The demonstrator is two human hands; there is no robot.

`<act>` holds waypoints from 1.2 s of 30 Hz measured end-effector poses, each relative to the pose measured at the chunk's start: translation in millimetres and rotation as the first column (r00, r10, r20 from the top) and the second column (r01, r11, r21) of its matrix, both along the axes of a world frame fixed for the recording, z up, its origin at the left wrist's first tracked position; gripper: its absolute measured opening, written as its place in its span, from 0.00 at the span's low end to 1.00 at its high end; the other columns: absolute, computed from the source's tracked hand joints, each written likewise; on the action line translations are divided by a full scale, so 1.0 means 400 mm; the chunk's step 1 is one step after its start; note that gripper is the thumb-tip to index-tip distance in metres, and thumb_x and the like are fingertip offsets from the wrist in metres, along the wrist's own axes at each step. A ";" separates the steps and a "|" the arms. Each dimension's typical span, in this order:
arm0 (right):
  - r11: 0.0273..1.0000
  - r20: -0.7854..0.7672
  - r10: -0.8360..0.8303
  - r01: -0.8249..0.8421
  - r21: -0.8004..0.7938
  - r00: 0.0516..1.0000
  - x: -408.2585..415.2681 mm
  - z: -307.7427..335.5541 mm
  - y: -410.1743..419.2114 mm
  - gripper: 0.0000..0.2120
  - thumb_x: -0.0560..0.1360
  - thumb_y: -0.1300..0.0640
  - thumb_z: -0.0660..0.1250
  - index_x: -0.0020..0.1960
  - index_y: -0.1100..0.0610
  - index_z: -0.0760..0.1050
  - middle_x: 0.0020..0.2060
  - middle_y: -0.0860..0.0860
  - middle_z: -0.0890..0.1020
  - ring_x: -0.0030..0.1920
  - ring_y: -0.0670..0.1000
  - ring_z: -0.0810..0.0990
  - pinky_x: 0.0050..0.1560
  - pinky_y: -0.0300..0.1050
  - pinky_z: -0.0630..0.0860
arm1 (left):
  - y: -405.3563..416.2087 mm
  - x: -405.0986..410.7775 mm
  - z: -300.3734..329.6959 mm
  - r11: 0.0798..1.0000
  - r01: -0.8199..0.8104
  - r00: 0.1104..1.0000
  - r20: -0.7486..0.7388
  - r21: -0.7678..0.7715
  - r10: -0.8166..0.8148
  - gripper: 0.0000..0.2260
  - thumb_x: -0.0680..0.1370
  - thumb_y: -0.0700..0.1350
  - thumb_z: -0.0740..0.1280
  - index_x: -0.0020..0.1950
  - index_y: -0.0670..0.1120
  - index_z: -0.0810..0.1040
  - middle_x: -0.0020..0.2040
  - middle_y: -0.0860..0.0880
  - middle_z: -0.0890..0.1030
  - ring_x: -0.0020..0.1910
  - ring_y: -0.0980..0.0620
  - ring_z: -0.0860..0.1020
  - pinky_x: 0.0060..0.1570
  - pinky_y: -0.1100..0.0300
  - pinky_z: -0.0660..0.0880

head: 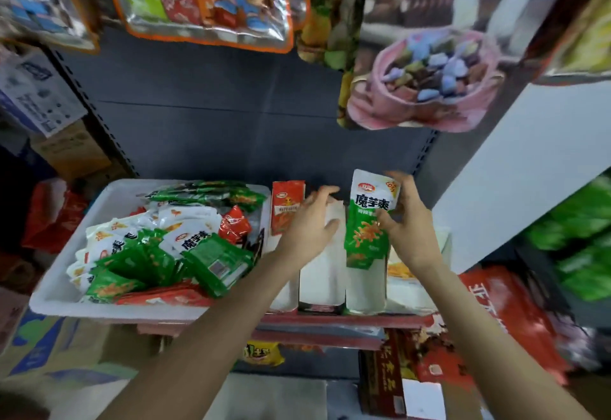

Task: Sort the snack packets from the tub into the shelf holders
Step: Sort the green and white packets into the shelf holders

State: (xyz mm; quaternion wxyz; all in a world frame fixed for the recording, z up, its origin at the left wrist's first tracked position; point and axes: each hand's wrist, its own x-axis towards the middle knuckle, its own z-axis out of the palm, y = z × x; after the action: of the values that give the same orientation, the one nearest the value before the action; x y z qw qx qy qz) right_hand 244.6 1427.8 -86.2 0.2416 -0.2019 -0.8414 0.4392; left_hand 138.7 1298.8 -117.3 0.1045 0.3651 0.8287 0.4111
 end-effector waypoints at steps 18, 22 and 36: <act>0.850 0.471 0.051 -0.285 0.443 0.881 -0.019 -0.139 0.064 0.18 0.69 0.72 0.61 0.57 0.62 0.70 0.53 0.59 0.75 0.53 0.60 0.74 0.43 0.48 0.70 | 0.056 -0.001 -0.061 0.923 -0.070 0.966 -0.258 -0.379 -0.032 0.26 0.78 0.38 0.61 0.75 0.48 0.59 0.75 0.49 0.62 0.72 0.49 0.61 0.70 0.59 0.58; 0.669 0.462 -0.047 -0.316 0.672 0.885 -0.029 -0.153 0.061 0.26 0.53 0.73 0.75 0.50 0.62 0.75 0.42 0.59 0.76 0.42 0.61 0.75 0.35 0.49 0.71 | 0.051 -0.001 -0.056 0.929 -0.069 0.968 -0.249 -0.363 -0.026 0.26 0.78 0.38 0.61 0.75 0.47 0.59 0.75 0.49 0.62 0.73 0.50 0.60 0.70 0.59 0.56; 0.891 0.293 0.293 -0.371 0.262 0.910 -0.129 -0.097 -0.202 0.19 0.77 0.60 0.62 0.68 0.57 0.67 0.63 0.55 0.71 0.63 0.54 0.68 0.60 0.44 0.67 | -0.260 -0.073 0.012 0.926 -0.287 0.928 -0.310 -0.245 0.206 0.15 0.77 0.38 0.62 0.64 0.44 0.74 0.61 0.45 0.76 0.60 0.45 0.72 0.58 0.50 0.72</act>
State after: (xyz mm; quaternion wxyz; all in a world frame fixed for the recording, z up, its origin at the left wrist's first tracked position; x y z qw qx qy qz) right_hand 192.9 1347.2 -125.2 0.0850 -0.0664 -0.9455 0.3073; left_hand 109.7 1194.7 -112.6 -0.0148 0.2923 0.9252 0.2415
